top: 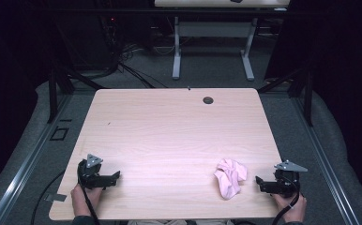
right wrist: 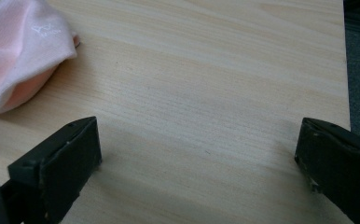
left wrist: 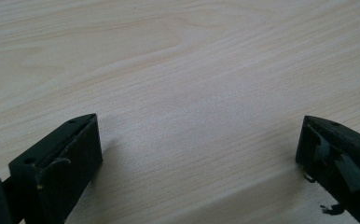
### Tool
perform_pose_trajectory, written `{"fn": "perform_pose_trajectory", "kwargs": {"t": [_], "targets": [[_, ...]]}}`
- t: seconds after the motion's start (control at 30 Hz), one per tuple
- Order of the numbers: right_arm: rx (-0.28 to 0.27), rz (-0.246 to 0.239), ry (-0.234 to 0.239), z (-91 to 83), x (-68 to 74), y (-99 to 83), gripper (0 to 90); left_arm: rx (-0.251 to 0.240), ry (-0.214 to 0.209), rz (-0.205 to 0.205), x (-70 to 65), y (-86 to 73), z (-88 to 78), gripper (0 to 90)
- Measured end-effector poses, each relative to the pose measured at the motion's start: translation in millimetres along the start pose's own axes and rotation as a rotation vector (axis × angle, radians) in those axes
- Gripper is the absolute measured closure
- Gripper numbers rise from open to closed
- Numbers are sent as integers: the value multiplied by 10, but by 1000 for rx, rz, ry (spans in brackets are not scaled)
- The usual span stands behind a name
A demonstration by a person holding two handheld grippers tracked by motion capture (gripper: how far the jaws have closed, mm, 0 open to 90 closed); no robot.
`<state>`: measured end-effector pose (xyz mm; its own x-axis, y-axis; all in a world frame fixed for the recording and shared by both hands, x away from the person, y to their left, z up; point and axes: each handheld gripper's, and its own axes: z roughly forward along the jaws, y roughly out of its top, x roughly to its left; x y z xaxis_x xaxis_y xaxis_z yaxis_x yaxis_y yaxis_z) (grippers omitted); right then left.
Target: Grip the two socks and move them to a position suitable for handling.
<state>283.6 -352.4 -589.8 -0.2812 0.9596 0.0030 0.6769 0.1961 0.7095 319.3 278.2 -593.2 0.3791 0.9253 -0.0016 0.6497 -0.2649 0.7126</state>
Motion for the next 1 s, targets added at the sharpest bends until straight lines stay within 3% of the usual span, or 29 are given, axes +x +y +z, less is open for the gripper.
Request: {"fn": "perform_pose_trajectory", "kwargs": {"t": [0.67, 0.83, 0.9, 1.0], "targets": [[11, 2, 5, 7, -8, 23, 0, 0, 7, -8, 1, 1, 0, 3], [26, 8, 27, 11, -39, 54, 0, 0, 9, -12, 3, 1, -1, 4], [41, 23, 58, -25, -75, 72, 0, 1, 10, -10, 3, 1, -2, 4], [18, 42, 83, -105, -57, 103, 0, -1, 9, -10, 3, 1, -1, 4]]}}
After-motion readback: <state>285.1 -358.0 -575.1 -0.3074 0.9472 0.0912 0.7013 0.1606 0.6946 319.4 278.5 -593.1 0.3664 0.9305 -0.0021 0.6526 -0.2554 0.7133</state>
